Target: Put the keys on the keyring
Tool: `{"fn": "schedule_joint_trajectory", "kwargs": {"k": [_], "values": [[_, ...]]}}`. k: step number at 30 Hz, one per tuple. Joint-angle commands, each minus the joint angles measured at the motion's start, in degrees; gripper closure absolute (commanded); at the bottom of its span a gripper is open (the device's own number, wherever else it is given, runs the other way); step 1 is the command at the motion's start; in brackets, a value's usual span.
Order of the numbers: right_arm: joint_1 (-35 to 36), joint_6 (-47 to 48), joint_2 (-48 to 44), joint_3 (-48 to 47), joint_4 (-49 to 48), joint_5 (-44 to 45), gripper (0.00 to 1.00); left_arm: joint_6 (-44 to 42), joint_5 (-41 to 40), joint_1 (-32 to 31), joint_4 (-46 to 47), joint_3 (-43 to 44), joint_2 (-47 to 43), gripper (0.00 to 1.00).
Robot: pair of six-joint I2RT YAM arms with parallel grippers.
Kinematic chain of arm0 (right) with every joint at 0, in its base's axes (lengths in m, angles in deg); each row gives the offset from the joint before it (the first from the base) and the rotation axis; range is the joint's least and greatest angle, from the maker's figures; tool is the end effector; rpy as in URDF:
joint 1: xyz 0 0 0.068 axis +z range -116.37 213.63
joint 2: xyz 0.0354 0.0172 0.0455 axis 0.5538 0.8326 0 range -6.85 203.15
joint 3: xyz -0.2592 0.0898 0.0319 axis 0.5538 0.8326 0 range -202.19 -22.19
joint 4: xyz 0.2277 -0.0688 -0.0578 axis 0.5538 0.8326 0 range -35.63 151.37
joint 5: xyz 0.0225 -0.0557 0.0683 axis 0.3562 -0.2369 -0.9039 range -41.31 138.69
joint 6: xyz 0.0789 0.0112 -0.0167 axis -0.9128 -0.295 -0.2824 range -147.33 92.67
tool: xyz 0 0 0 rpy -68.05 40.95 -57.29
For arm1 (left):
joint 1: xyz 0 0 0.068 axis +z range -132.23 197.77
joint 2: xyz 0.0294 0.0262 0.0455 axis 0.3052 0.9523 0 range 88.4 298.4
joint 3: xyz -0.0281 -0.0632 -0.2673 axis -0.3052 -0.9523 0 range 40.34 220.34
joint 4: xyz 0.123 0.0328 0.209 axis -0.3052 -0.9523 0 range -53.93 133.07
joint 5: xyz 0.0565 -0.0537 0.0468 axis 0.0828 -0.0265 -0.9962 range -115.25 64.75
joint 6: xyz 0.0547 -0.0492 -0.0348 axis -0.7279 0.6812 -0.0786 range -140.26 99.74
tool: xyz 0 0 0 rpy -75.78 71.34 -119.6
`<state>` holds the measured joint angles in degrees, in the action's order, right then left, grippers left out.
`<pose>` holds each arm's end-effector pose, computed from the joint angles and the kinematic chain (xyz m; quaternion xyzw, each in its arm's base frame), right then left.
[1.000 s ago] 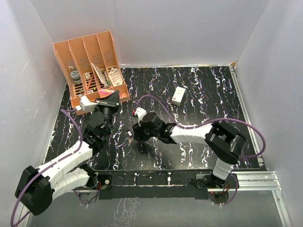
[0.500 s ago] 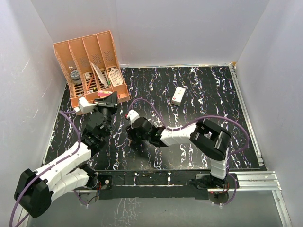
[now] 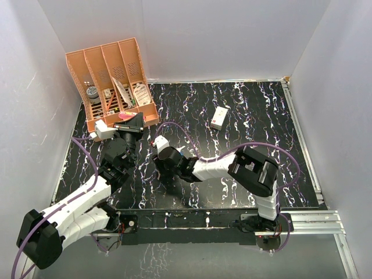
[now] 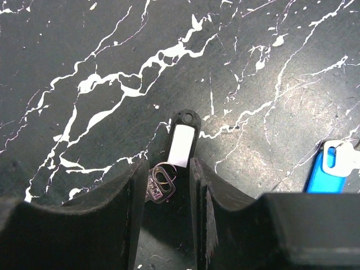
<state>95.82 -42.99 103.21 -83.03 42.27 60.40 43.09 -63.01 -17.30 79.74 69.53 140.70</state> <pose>0.2084 0.3645 0.1455 -0.3102 0.8362 0.2073 0.4019 0.2009 -0.0882 0.3216 -0.3895 0.5056 -0.4320 0.6372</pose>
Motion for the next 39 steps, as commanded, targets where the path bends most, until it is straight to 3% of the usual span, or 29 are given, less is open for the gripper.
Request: {"fn": "schedule_joint_trajectory", "kwargs": {"k": [1,39], "values": [[0.89,-0.82,0.49,-3.03,-1.72,2.65,0.67,0.23,-1.08,-0.27,0.36,2.01,-1.5,1.0],[3.12,-4.73,1.75,-3.4,5.25,10.68,0.73,-0.2,-1.69,-0.26,0.22,1.48,-2.57,1.0]]}}
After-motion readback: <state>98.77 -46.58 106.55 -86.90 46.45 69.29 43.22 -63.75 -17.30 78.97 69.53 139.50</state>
